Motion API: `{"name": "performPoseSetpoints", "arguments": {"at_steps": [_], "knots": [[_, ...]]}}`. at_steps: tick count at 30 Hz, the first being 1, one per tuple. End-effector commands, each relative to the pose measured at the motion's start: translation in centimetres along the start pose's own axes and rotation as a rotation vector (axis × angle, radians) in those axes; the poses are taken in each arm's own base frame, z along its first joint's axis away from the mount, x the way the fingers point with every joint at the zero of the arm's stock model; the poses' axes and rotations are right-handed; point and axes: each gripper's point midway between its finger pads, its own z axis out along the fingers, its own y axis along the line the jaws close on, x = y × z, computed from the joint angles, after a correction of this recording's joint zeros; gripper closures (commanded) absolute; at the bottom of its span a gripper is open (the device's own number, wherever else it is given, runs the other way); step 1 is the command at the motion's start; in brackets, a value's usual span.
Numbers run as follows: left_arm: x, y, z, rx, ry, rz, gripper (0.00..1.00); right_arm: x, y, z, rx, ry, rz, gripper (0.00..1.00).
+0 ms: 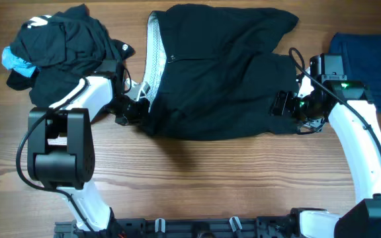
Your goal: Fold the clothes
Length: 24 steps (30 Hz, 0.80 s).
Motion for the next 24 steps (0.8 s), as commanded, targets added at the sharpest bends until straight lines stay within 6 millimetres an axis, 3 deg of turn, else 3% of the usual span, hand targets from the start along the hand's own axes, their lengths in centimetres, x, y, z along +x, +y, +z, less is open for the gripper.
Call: {"name": "performPoseSetpoints", "arguments": {"at_steps": [1,4,6,15,24], "knots": [[-0.4,-0.3,-0.4,0.024,-0.003,-0.024,0.96,0.1,0.2,0.2,-0.013,0.008,-0.017,0.13],[-1.2,-0.3,-1.9,0.024,-0.045,-0.078,0.96,0.0,-0.2,0.2,0.005,0.005,-0.013,0.13],[-2.4,-0.6,-4.7,0.011,-0.150,-0.125,0.96,0.1,-0.9,0.3,0.047,0.002,0.053,0.14],[-3.9,-0.8,-11.5,-0.144,-0.401,-0.193,0.96,0.5,-1.6,1.6,0.083,0.054,0.109,0.14],[-4.0,0.6,-13.2,-0.256,-0.459,-0.199,0.96,3.2,-2.9,5.5,0.141,0.245,0.153,0.14]]}}
